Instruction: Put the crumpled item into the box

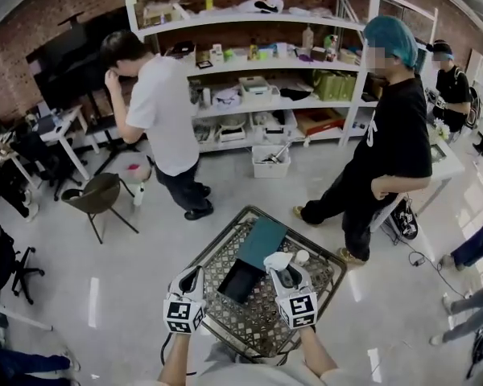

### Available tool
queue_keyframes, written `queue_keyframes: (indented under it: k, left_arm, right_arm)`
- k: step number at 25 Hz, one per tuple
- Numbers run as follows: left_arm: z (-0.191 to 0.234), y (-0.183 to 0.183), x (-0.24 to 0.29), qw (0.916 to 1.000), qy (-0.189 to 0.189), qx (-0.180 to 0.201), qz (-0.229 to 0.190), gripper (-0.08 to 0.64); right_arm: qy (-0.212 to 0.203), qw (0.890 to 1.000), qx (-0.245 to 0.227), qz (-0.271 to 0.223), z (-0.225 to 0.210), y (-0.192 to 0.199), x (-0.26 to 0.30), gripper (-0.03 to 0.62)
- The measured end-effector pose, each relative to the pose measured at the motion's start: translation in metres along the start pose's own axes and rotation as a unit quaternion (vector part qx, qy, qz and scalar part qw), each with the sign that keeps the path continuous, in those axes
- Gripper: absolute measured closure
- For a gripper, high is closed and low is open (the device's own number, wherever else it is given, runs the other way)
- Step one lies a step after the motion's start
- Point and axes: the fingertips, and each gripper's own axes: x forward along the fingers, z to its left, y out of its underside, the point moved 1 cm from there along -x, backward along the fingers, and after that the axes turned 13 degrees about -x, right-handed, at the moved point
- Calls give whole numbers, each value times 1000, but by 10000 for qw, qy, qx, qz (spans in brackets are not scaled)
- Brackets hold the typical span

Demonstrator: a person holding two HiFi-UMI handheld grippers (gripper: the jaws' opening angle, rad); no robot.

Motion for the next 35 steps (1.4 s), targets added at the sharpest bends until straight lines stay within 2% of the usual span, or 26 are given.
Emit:
queue_keyframes:
  k: [13, 23, 35]
  left_arm:
    - [46, 15, 46, 9996, 92, -141, 246, 555]
    - [74, 44, 53, 9975, 171, -317, 613, 555]
    - [93, 93, 60, 9921, 224, -574, 1096, 555]
  right_arm:
    - [-44, 9995, -45, 318, 10, 18, 61, 462]
    - [-366, 9965, 12, 758, 48, 41, 90, 460]
    - [-589, 9876, 268, 1433, 86, 95, 100, 460]
